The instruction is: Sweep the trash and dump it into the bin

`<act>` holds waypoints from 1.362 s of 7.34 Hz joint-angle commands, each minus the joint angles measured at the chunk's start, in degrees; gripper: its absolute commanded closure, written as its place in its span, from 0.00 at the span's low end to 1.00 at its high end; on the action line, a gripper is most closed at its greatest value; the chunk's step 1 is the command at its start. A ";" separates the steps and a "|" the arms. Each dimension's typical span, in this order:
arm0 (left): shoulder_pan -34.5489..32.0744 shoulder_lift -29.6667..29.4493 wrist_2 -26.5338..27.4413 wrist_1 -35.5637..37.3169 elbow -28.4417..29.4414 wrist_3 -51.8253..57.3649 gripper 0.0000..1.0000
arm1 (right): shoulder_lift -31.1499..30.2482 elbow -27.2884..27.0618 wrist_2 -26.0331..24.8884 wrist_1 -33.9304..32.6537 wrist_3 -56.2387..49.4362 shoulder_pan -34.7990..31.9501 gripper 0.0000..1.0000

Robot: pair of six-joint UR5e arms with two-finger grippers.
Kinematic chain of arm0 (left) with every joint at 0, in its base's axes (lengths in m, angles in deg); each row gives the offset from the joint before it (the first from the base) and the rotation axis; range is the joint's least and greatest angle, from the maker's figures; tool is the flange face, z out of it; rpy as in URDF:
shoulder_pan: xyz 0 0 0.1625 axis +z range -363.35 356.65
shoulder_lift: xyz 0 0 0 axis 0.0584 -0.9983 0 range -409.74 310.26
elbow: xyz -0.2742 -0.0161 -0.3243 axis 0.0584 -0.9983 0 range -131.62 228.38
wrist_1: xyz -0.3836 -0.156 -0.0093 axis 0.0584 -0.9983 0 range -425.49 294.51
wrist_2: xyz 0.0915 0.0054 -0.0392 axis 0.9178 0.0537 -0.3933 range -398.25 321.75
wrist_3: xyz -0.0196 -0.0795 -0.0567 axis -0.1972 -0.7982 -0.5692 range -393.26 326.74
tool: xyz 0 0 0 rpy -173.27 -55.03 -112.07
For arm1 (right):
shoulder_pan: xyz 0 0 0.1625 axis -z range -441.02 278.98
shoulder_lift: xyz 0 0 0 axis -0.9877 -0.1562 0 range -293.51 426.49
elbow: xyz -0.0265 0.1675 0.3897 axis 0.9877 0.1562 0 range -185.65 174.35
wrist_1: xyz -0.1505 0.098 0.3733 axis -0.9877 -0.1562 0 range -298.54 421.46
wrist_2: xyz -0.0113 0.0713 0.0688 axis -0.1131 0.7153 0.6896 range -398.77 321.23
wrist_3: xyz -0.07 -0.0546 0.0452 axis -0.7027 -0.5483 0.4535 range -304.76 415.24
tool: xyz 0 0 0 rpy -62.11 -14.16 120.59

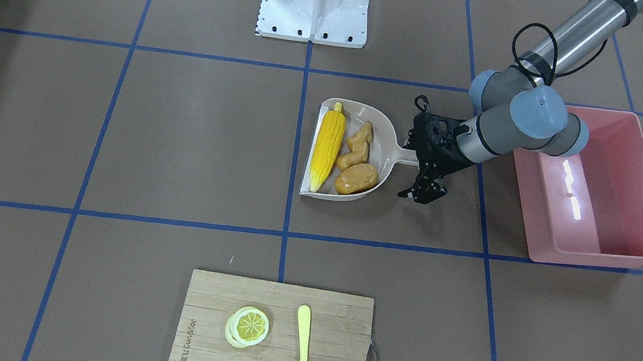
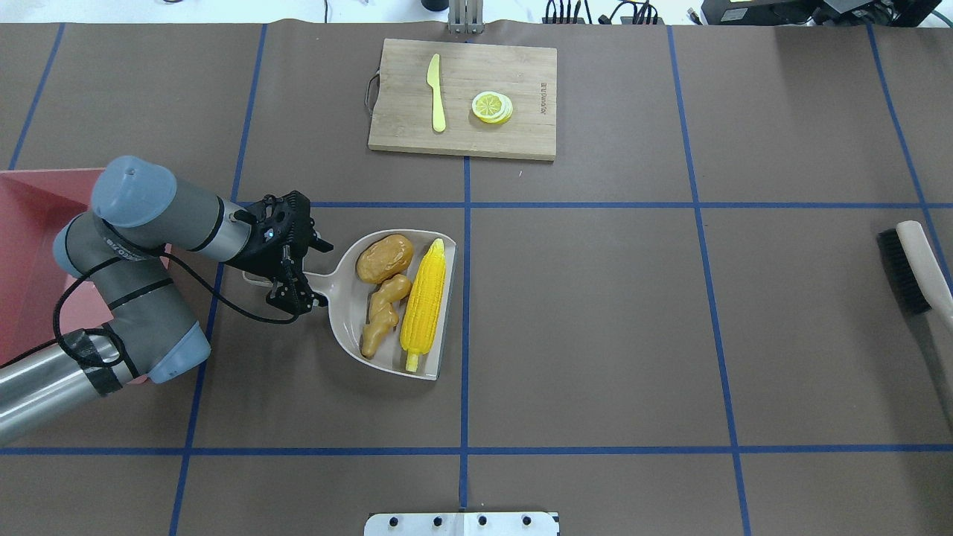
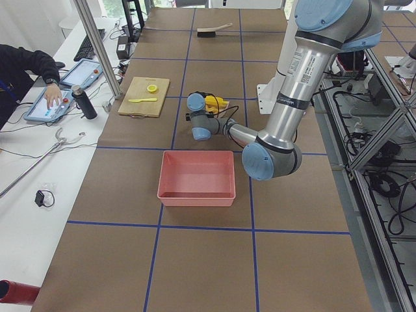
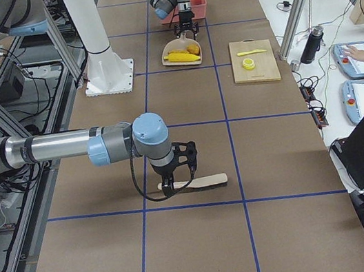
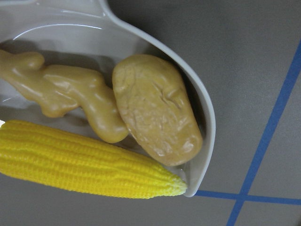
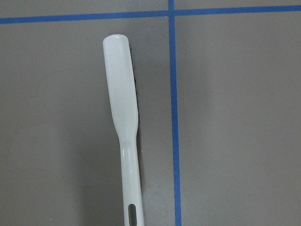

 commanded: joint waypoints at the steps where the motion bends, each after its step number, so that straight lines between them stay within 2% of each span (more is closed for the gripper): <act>1: 0.00 0.00 0.00 -0.03 0.06 0.01 0.01 | -0.05 0.01 -0.16 0.00 0.00 0.00 0.00; 7: -0.08 -0.09 0.00 -0.21 -0.11 -0.08 0.01 | -0.05 -0.07 0.46 -0.26 -0.26 -2.01 0.00; 10: -0.17 0.43 -0.09 -0.30 -0.20 -0.08 0.01 | -4.08 -0.34 1.95 -0.35 -6.57 -6.83 0.00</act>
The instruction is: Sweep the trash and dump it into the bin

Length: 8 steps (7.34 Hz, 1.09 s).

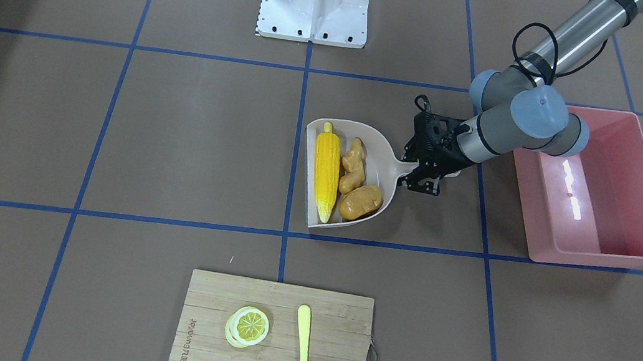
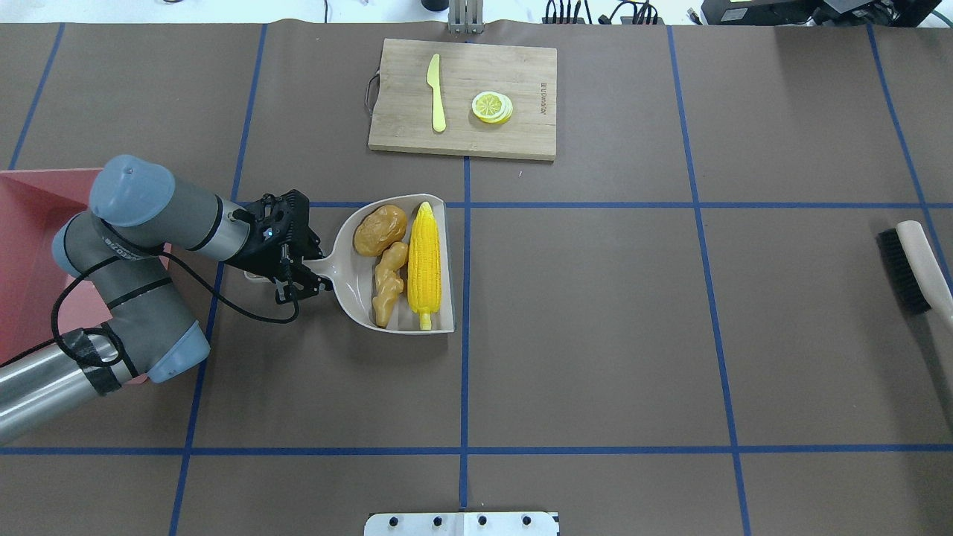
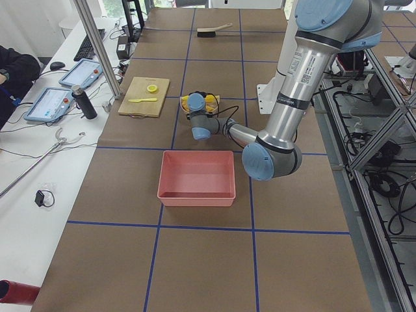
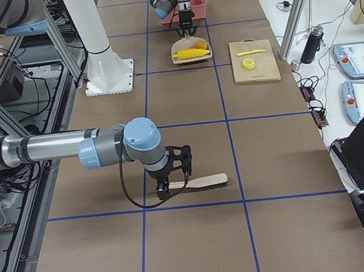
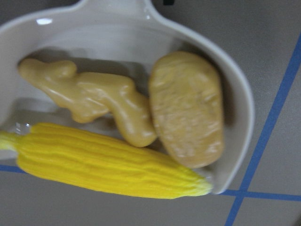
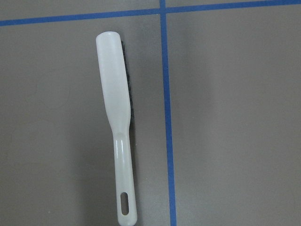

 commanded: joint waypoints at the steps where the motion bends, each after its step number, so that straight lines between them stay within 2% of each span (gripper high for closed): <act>1: -0.04 0.27 -0.01 -0.33 -0.11 0.00 0.01 | -2.09 0.19 0.42 -0.01 -3.77 -4.01 0.00; 7: -0.04 -0.25 -0.01 -0.77 -0.46 0.17 0.01 | -3.49 0.46 0.33 -1.51 -5.62 -9.63 0.00; 8: -0.04 -0.25 -0.10 -0.77 -0.46 0.00 0.01 | -3.58 0.20 -0.19 -4.12 -5.71 -10.60 0.00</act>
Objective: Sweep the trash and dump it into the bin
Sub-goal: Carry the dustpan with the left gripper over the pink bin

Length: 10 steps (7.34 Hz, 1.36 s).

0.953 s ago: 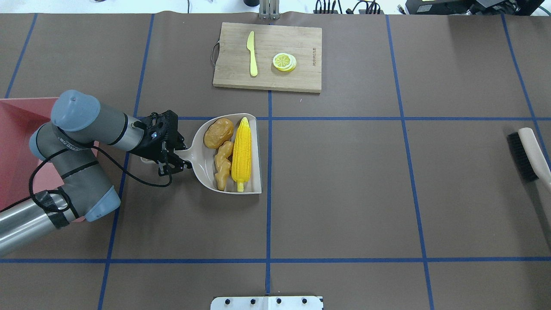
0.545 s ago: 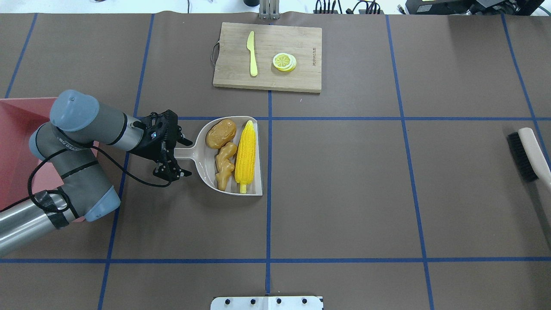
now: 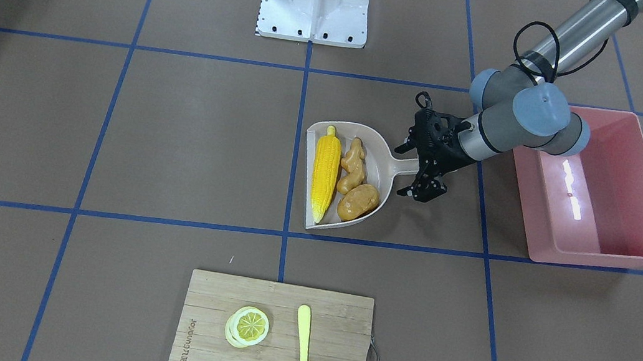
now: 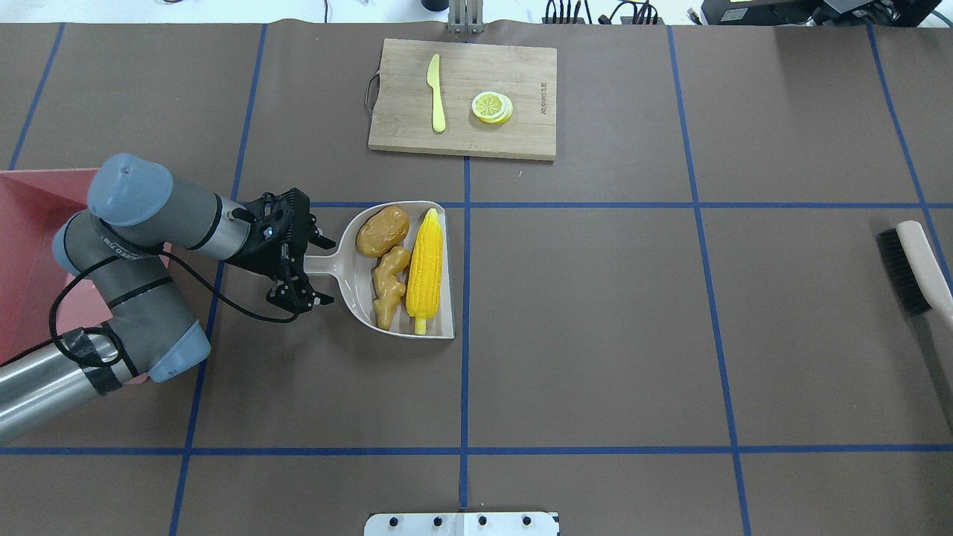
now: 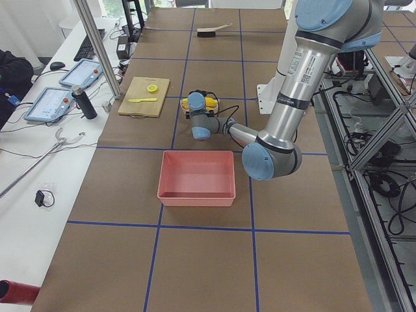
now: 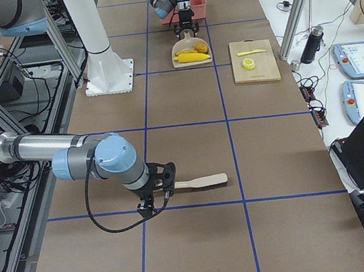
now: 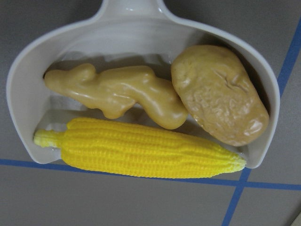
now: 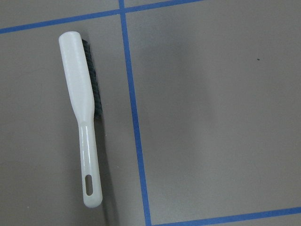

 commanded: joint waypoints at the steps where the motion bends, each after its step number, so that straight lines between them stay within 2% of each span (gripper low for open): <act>1: 0.00 -0.05 0.02 0.00 -0.01 -0.22 0.01 | -0.26 0.12 -1.74 -2.85 -0.58 -1.25 0.00; 2: 0.00 -0.05 0.02 0.00 -0.01 -0.22 0.01 | 1.39 1.26 -6.63 -4.16 -0.49 -0.64 0.00; 3: 0.00 -0.05 0.02 0.08 -0.01 -0.22 0.02 | 2.98 1.88 -7.20 -6.00 -0.58 -0.63 0.00; 4: 0.00 -0.14 -0.07 0.52 -0.09 -0.40 0.16 | 6.38 4.93 -7.47 -6.11 -1.01 2.07 0.00; 5: 0.00 -0.23 -0.24 0.79 -0.09 -1.01 0.43 | 10.77 9.83 -6.86 -6.11 -1.02 4.01 0.00; 6: 0.00 -0.23 -0.42 0.87 -0.62 -2.15 0.67 | 12.73 11.71 -6.68 -5.93 -1.02 4.03 0.00; 7: -0.09 -0.14 -0.59 0.96 -0.71 -3.46 0.84 | 13.18 11.47 -6.42 -6.02 -1.02 4.03 0.00; 8: -0.09 -0.14 -0.68 0.96 -0.71 -3.82 0.95 | 13.19 11.46 -6.07 -6.11 -1.02 4.03 0.00; 9: -0.43 -0.14 -0.77 0.88 -1.14 -3.83 1.00 | 13.10 10.94 -6.06 -6.19 -1.02 3.94 0.00; 10: -0.87 -0.23 -0.77 0.88 -1.58 -4.87 1.00 | 12.75 10.50 -6.06 -5.85 -1.02 3.94 0.00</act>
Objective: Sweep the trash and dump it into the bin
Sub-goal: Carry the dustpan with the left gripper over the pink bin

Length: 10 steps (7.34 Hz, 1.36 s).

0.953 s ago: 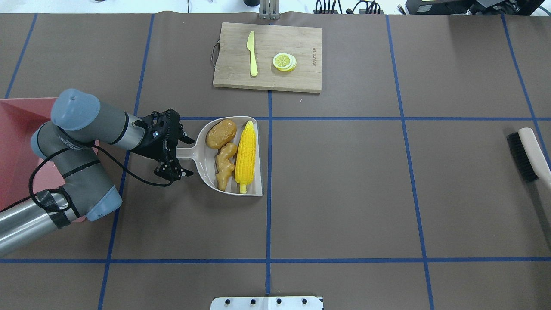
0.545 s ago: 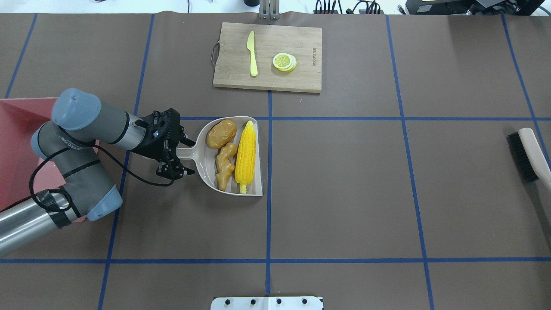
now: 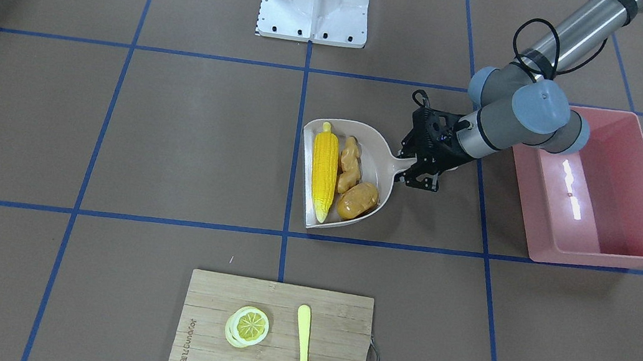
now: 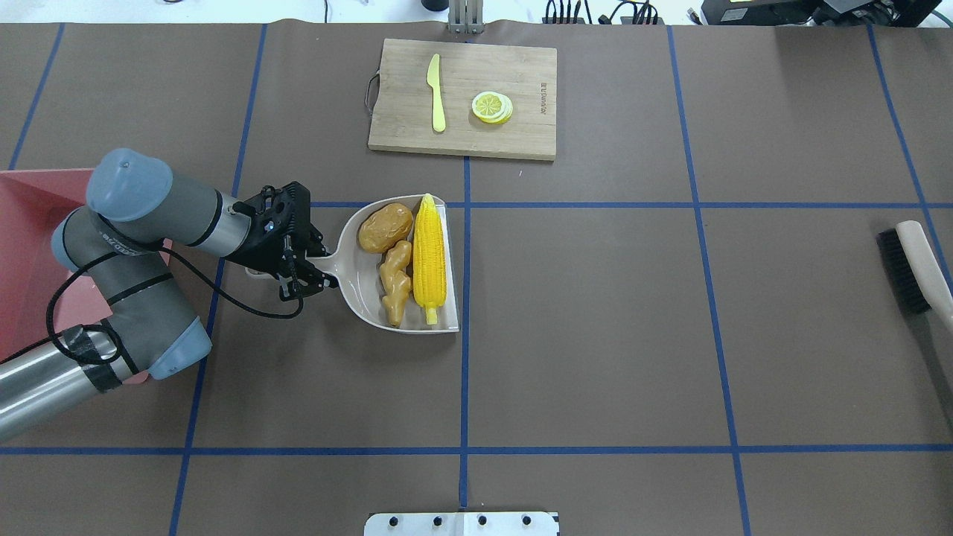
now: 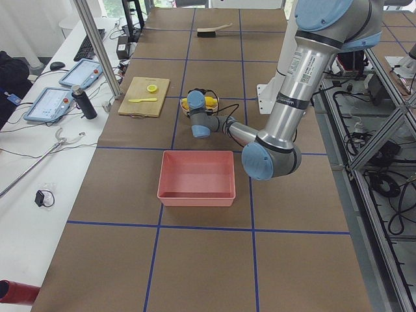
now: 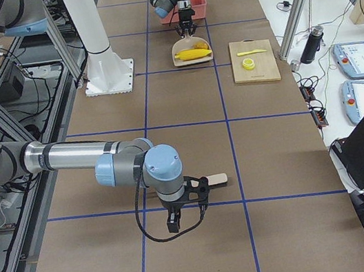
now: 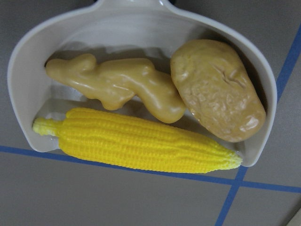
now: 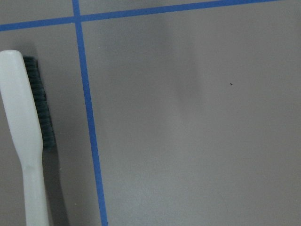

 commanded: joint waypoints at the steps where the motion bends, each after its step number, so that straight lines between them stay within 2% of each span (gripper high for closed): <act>1: -0.45 0.02 -0.14 -0.72 -1.01 -4.22 1.00 | 0.12 -0.41 -0.63 1.19 -0.43 0.07 0.00; 3: -0.54 0.02 -0.05 -0.81 -3.03 -4.69 1.00 | -0.49 -0.32 -0.03 1.29 0.35 -0.10 0.00; 6: -2.90 0.98 -0.14 -4.86 -5.31 -4.69 1.00 | -0.32 -0.58 0.06 1.29 0.35 -0.10 0.00; 8: -8.24 3.26 -3.03 -4.24 -7.95 -4.69 1.00 | -0.14 -0.84 0.67 1.38 0.44 -0.10 0.00; 10: -14.30 8.09 -3.39 -1.72 -13.47 -4.78 1.00 | -0.14 -1.37 1.12 1.20 0.44 -0.10 0.00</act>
